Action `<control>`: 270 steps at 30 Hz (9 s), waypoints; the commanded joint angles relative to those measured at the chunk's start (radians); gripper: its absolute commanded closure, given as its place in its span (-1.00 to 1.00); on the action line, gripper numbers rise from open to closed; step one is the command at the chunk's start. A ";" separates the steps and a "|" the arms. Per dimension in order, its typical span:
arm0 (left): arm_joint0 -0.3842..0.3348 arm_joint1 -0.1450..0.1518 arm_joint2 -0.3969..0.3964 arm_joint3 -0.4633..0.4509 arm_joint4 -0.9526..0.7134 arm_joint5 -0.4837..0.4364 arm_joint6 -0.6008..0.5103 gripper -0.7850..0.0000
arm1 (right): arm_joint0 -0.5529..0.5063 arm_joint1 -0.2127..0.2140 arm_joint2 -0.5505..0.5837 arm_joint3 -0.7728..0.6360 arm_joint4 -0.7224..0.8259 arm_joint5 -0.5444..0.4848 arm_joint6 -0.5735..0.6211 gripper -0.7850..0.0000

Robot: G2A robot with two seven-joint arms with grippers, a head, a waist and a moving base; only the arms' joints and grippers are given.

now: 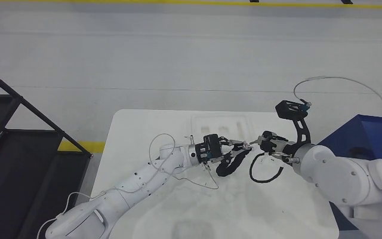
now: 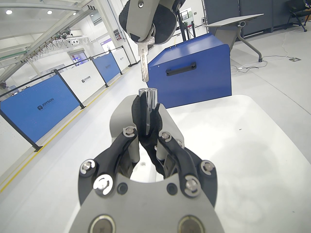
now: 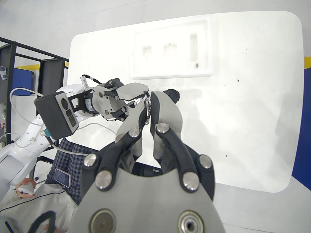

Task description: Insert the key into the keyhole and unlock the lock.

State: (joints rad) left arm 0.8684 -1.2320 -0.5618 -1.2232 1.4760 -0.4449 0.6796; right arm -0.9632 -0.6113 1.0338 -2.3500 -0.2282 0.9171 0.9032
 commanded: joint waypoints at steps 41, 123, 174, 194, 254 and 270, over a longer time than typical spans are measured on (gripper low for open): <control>0.031 -0.029 -0.059 -0.022 0.037 0.008 -0.048 1.00 | 0.151 0.033 -0.208 0.000 -0.134 0.048 -0.048 1.00; 0.035 -0.115 -0.110 0.089 0.103 -0.066 0.021 1.00 | 0.298 0.063 -0.377 0.000 -0.032 0.095 -0.095 1.00; 0.079 -0.117 -0.159 0.104 0.183 -0.029 0.197 1.00 | 0.167 0.032 -0.249 0.006 0.071 0.095 -0.114 -0.03; 0.078 -0.104 -0.201 0.094 0.127 -0.186 0.127 1.00 | 0.028 0.088 -0.221 0.000 -0.467 -0.391 -0.213 -1.00; 0.013 -0.067 -0.249 0.049 0.086 -0.392 -0.109 1.00 | -0.191 0.047 -0.119 0.139 -0.608 -1.050 -0.273 -1.00; 0.018 -0.046 -0.271 0.048 0.134 -0.436 -0.083 1.00 | -0.204 0.030 -0.059 0.166 -0.661 -1.030 -0.302 -1.00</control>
State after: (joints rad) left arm 0.8834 -1.2801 -0.8296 -1.1702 1.6078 -0.8776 0.5957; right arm -1.1678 -0.5818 0.9750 -2.1833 -0.8900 -0.1126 0.5995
